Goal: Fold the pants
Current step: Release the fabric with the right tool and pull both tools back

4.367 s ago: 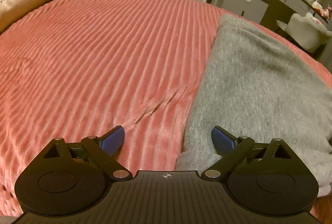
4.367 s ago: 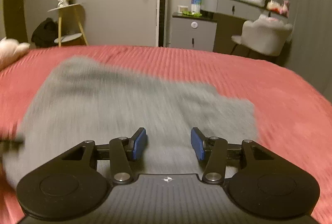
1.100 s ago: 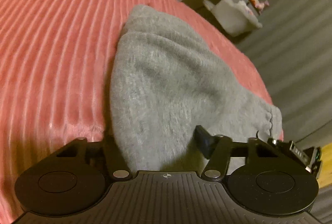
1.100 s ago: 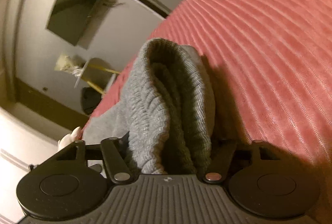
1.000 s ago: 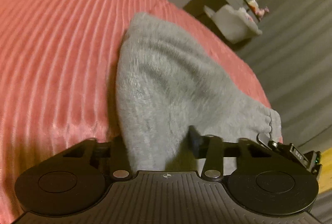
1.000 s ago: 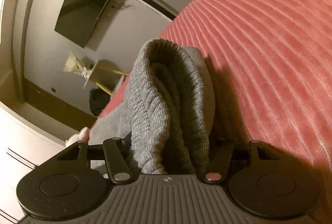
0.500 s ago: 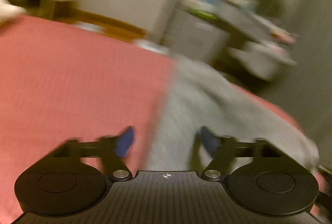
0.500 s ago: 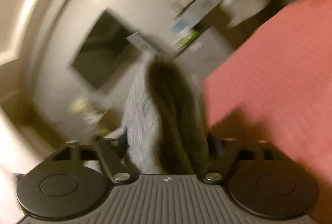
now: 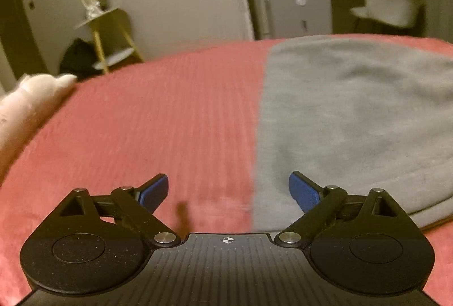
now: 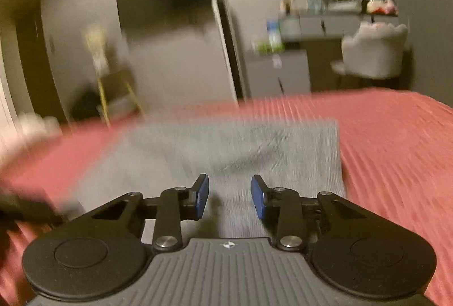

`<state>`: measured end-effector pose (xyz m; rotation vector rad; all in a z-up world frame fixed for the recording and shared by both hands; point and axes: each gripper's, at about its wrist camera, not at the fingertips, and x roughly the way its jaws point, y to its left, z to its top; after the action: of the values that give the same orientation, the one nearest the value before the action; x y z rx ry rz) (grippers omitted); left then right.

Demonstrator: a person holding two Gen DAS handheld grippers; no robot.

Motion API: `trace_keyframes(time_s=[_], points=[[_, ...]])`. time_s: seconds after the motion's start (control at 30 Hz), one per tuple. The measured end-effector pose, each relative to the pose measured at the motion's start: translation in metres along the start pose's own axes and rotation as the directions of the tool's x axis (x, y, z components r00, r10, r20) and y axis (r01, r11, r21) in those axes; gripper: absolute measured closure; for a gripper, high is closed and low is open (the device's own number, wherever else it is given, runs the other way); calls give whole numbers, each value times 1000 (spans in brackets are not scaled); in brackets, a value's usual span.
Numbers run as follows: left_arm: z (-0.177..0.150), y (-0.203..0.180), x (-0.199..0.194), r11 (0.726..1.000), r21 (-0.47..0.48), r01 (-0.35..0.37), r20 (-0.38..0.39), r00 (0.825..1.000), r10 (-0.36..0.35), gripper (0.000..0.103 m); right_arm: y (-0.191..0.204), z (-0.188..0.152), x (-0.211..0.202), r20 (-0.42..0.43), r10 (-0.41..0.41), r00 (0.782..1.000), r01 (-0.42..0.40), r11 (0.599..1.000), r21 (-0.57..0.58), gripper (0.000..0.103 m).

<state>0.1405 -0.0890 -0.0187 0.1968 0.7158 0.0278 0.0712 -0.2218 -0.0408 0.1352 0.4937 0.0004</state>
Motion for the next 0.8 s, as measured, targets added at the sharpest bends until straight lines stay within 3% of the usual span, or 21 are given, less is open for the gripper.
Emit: trace_keyframes(time_s=[0.03, 0.1, 0.2, 0.27, 0.37, 0.43, 0.5, 0.57, 0.67, 0.73, 0.8], points=[[-1, 8, -4, 999, -41, 24, -15, 1000, -25, 7, -1, -3, 1, -5, -11, 1000, 11, 1000, -17, 81], [-1, 21, -14, 992, -111, 52, -10, 999, -53, 8, -3, 2, -7, 12, -23, 1000, 23, 1000, 16, 81], [-8, 31, -28, 988, -128, 84, 29, 996, -81, 9, -5, 1, -35, 121, -20, 992, 12, 998, 67, 81], [-14, 30, -26, 982, -137, 126, 11, 992, -126, 8, -1, -6, -48, 146, 3, 989, -14, 997, 72, 81], [-25, 27, -8, 981, -177, 84, -94, 990, -102, 4, -7, -21, -31, 17, 14, 1000, -15, 996, 89, 83], [-33, 31, -14, 971, -229, 74, -88, 991, -96, 4, -8, -33, -32, 31, 17, 999, -19, 998, 59, 84], [-36, 31, -27, 976, -208, 65, -62, 995, -80, 5, -5, -32, -40, 51, -10, 999, 7, 998, 57, 83], [-44, 25, -36, 987, -149, 67, -68, 995, -77, 4, 3, -31, -55, 104, -81, 991, 78, 996, 36, 64], [-54, 16, -40, 982, -155, 105, -152, 980, -129, 4, 6, -38, -61, 62, -112, 992, 108, 992, 65, 58], [-59, 10, -49, 979, -145, 144, -157, 973, -166, 4, 7, -47, -64, -9, -113, 994, 114, 989, 95, 52], [-63, -1, -60, 981, -103, 167, -145, 973, -181, 3, 12, -50, -68, -58, -123, 991, 128, 988, 91, 24]])
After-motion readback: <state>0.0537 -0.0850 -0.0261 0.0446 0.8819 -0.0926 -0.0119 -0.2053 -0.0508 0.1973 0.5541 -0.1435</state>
